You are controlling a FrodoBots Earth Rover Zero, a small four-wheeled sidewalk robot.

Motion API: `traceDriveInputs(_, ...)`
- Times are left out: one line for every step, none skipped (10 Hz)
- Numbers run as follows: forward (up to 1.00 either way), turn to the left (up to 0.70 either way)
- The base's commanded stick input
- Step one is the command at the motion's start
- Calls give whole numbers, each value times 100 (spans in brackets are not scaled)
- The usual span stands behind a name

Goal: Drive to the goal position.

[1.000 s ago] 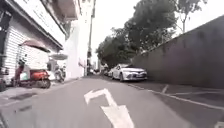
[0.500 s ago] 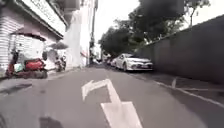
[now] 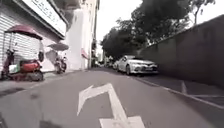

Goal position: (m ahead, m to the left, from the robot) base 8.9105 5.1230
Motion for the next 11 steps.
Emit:
traceDriveInputs(70,0)
traceDriveInputs(70,0)
traceDriveInputs(70,0)
traceDriveInputs(70,0)
traceDriveInputs(70,0)
traceDriveInputs(70,0)
traceDriveInputs(70,0)
traceDriveInputs(70,0)
traceDriveInputs(70,0)
traceDriveInputs(70,0)
traceDriveInputs(70,0)
